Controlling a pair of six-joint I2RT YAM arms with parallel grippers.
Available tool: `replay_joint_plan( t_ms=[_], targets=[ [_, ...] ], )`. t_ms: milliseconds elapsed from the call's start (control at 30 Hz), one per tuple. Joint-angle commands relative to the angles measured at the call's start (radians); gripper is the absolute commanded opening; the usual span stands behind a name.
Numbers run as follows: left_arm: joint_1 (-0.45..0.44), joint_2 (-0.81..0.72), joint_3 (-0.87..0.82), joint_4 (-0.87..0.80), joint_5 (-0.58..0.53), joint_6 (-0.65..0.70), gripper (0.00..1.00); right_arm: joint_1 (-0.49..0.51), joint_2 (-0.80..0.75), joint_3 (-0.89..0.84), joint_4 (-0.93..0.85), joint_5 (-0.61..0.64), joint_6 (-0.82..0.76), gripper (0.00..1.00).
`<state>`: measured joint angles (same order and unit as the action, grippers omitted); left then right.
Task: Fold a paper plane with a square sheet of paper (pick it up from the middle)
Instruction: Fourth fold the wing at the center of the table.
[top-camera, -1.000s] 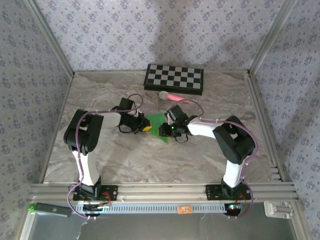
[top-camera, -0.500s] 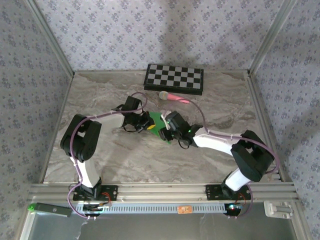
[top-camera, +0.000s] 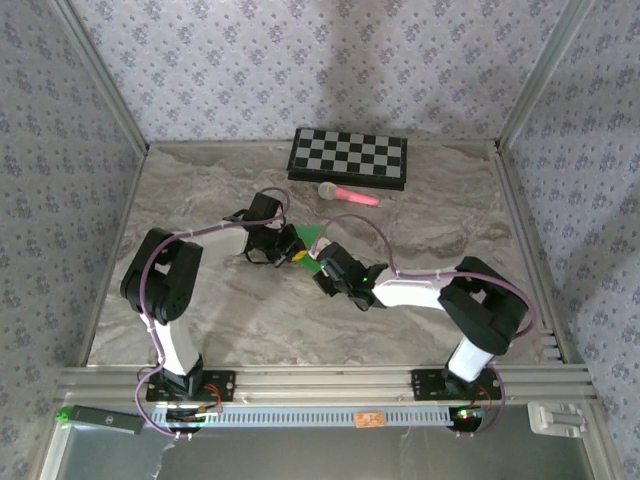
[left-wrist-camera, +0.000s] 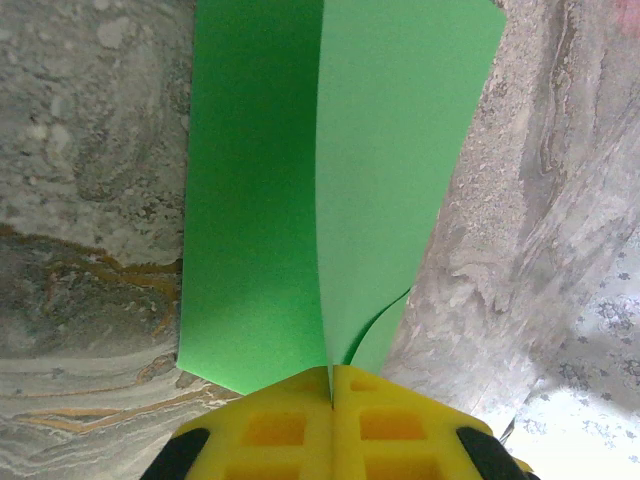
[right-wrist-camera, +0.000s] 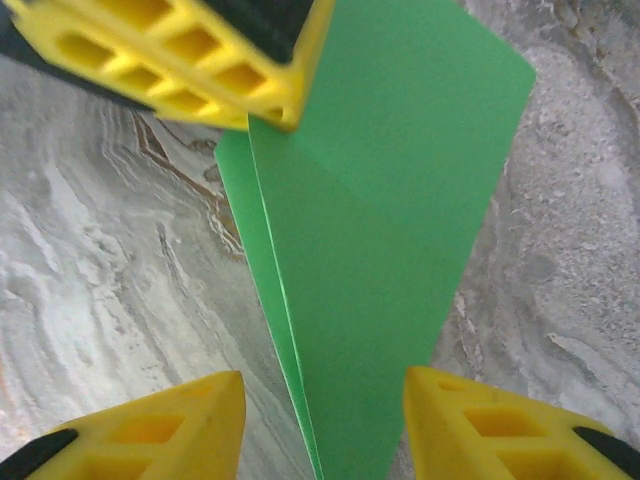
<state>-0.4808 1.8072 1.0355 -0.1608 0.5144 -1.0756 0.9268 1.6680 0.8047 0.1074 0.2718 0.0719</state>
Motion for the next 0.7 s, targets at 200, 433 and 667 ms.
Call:
replay_joint_plan(
  t_ms=[200,433,667],
  targets=[
    [-0.007,-0.04,0.025,-0.032,0.02,-0.029,0.06,0.02,0.053,0.016,0.085,0.092,-0.063,0.45],
    [-0.005,-0.043,0.034,-0.044,0.022,-0.025,0.06,0.02,0.088,0.025,0.097,0.098,-0.105,0.39],
    [-0.006,-0.043,0.039,-0.049,0.021,-0.024,0.07,0.022,0.104,0.031,0.097,0.095,-0.117,0.28]
  ],
)
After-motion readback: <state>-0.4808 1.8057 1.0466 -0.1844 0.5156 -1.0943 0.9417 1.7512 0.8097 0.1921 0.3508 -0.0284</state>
